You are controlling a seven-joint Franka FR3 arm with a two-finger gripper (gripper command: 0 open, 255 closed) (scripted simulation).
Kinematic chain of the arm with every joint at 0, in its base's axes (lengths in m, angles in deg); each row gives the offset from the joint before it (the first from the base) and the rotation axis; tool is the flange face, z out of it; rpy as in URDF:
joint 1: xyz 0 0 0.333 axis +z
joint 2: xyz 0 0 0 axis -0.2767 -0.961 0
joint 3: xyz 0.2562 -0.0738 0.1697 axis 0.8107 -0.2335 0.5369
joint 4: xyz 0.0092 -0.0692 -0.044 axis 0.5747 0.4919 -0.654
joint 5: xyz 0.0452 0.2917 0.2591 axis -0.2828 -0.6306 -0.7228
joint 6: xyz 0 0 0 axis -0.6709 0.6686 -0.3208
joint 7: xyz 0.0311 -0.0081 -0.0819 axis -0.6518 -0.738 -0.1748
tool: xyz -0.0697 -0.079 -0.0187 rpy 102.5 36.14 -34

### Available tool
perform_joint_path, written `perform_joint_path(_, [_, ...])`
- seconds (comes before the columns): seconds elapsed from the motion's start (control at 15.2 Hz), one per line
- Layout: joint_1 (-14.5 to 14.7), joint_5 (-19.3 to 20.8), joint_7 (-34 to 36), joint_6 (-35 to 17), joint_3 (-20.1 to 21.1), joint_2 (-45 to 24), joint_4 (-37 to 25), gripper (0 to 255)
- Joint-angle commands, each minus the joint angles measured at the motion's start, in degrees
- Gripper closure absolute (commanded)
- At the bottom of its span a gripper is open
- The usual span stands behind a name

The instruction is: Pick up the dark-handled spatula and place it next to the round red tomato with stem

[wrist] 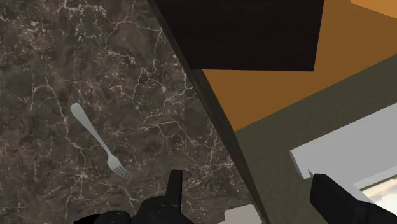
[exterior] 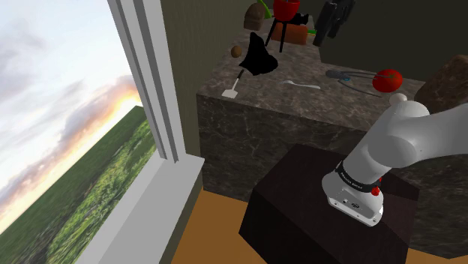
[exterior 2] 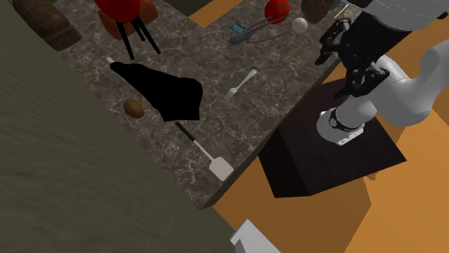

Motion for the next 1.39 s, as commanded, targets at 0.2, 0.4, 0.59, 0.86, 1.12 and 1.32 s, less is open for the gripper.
perform_joint_path(0.2, [-1.3, -1.5, 6.3, -5.2, 2.4, -3.9, 1.4, 0])
perform_joint_path(0.4, [-2.7, -2.7, 12.5, -10.2, 4.6, -8.5, 1.9, 0])
perform_joint_path(0.59, [-4.0, -3.4, 18.6, -15.1, 6.7, -13.8, 1.5, 0])
perform_joint_path(0.86, [-5.9, -3.6, 26.6, -21.1, 9.1, -21.6, -0.2, 0])
perform_joint_path(1.12, [-7.7, -2.8, 34.7, -26.2, 11.0, -29.9, -3.2, 0])
perform_joint_path(1.32, [-8.9, -1.6, 40.8, -29.4, 11.9, -36.3, -6.2, 0])
